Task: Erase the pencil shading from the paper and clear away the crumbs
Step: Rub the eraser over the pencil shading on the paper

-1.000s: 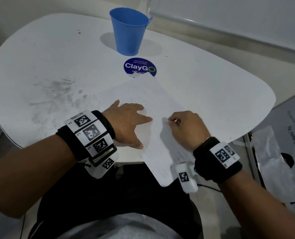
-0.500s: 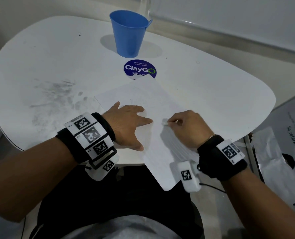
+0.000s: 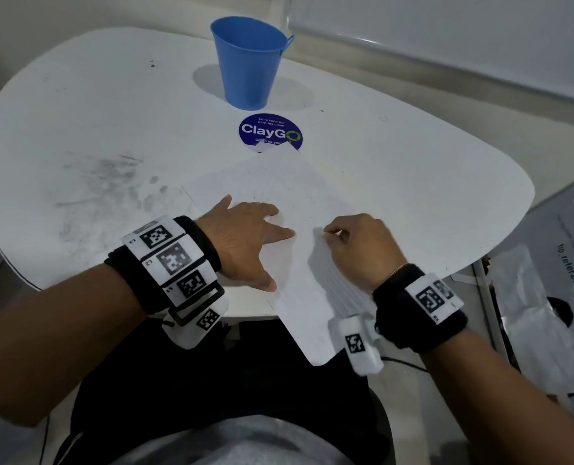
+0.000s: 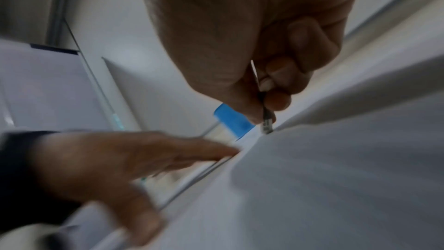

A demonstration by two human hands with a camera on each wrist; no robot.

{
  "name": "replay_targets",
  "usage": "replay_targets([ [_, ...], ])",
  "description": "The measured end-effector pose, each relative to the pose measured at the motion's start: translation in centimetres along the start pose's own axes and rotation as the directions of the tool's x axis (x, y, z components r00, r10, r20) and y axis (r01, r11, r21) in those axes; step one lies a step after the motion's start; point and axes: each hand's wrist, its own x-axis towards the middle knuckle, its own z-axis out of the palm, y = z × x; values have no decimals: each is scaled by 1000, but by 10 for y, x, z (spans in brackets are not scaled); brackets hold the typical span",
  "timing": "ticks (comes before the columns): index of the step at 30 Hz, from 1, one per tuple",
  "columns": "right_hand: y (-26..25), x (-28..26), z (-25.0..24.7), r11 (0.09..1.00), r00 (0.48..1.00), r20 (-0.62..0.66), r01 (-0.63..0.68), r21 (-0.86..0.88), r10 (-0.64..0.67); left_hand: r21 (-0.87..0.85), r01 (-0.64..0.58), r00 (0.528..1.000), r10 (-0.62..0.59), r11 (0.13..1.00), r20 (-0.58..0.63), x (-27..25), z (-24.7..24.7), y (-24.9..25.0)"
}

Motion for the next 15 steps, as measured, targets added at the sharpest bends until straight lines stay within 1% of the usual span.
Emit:
replay_targets([
  [1,-7,-5,3,999,999,31,44,8,-44,5,-3,1000,3,1000,1,0,0,0],
  [2,-10,-6,2,998,997,47,58,14,-58,11,-5,1000,5,1000,2,1,0,-1],
  [3,-7,-1,0,999,998,44,38,12,-39,16,-7,1000,7,1000,3,1,0,-1],
  [6,6,10,-8,996,995,-48,-84,35,85,25,-11,1000,11,1000,-1,2,1,-1],
  [7,7,9,-8,996,995,-55,-85,33,87,29,-13,1000,14,999,-4,2,1,-1],
  [8,2,5,-6,998,998,-32,-52,21,52,31,-13,1000,14,999,-5,2,1,-1],
  [10,-11,-7,2,998,997,54,52,24,-53,26,-11,1000,11,1000,-1,2,1,-1],
  [11,-15,-10,4,997,995,74,72,32,-74,23,-11,1000,11,1000,0,2,0,-1],
  [12,-14,-6,3,998,995,73,61,26,-63,21,-11,1000,11,1000,1,1,0,-1],
  [13,-9,0,1,1000,998,53,22,16,-23,19,-10,1000,10,1000,2,1,0,0],
  [15,0,7,-6,998,998,-22,-62,19,62,17,-10,1000,10,1000,-3,1,1,0],
])
